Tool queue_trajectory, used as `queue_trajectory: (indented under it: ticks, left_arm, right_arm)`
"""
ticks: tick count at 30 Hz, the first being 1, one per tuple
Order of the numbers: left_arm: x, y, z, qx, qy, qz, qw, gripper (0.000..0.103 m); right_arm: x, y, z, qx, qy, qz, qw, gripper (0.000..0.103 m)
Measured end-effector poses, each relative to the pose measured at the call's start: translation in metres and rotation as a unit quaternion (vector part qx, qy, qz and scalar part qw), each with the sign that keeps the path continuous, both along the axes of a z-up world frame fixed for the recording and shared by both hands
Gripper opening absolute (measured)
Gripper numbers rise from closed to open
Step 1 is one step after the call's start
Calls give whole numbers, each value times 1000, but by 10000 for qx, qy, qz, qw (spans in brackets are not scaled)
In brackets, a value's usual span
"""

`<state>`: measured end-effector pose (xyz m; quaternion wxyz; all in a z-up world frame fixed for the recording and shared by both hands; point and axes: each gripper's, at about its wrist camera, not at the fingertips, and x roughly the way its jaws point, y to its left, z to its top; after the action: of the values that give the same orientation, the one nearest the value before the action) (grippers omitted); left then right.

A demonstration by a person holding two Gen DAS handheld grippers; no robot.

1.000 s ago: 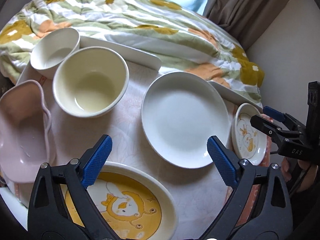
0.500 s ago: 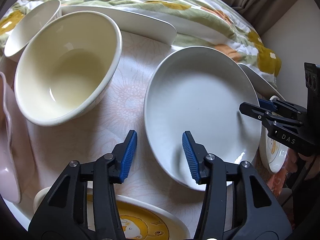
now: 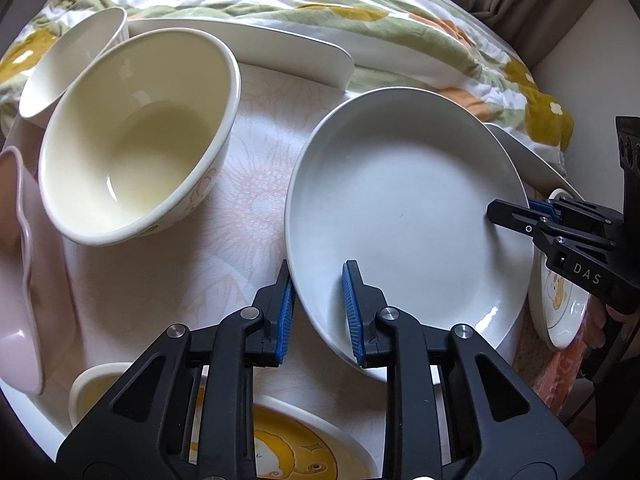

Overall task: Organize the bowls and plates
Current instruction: 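Lift the white plate with both grippers and carry it over the yellow-printed plate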

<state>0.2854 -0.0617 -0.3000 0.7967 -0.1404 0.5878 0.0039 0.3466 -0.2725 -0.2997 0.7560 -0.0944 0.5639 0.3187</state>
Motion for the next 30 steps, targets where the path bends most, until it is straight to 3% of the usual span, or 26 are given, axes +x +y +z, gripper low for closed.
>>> queue_trajectory:
  ticks: [18,23,30]
  left_arm:
    - [-37,9,59,168,-441,51,9989,20]
    - [-63,19,83,300,-650,-57,9974,20]
    - [-105,56,101,206,-783,-440,9957,20]
  right_arm:
    - [-26,5,48,230,-262,-76,9994,17]
    - [-54,12,70,299,-315,-279,9987,17]
    - [-119,32,88,432,-308,-779,9955,17]
